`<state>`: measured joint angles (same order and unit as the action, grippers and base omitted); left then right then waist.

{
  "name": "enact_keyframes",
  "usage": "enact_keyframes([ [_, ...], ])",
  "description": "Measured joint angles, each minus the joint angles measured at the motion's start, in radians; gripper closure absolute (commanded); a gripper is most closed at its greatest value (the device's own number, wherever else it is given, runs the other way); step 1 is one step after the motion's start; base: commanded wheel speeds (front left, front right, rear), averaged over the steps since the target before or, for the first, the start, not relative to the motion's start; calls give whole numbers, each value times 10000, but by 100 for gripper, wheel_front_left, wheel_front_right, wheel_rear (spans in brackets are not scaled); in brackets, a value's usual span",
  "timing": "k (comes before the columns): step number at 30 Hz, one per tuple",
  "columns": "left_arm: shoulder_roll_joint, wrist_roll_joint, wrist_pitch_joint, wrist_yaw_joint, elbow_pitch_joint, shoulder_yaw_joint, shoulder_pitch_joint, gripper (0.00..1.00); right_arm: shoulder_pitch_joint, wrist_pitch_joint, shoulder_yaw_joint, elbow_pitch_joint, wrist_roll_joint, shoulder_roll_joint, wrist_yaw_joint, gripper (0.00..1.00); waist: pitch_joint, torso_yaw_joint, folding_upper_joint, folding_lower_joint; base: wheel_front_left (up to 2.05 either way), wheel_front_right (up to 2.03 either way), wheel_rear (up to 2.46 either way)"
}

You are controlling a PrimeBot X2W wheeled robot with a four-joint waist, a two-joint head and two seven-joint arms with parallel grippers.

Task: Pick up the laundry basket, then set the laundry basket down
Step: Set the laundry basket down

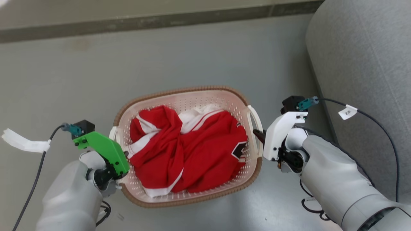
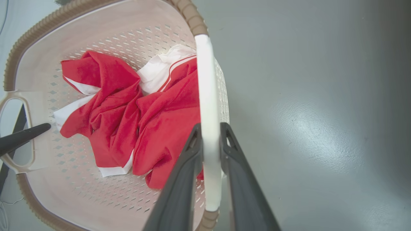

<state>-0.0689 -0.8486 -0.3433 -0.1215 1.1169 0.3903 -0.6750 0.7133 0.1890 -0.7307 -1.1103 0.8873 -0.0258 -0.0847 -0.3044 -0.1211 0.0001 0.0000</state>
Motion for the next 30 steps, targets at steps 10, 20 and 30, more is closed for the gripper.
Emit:
enact_keyframes([
  [10,58,209,719,86,-50,109,-512,100,425,-600,-15,71,-184,-40,42,100,-1205,21,0,0,0,0,0],
  [20,31,692,1559,86,-188,290,-1110,100,948,-1335,-27,144,-284,-71,151,100,-2589,20,0,1,0,0,0],
  [30,-56,851,2345,86,-194,345,-1759,100,1583,-2056,-31,117,-439,-67,161,100,-3999,23,0,1,0,0,0],
])
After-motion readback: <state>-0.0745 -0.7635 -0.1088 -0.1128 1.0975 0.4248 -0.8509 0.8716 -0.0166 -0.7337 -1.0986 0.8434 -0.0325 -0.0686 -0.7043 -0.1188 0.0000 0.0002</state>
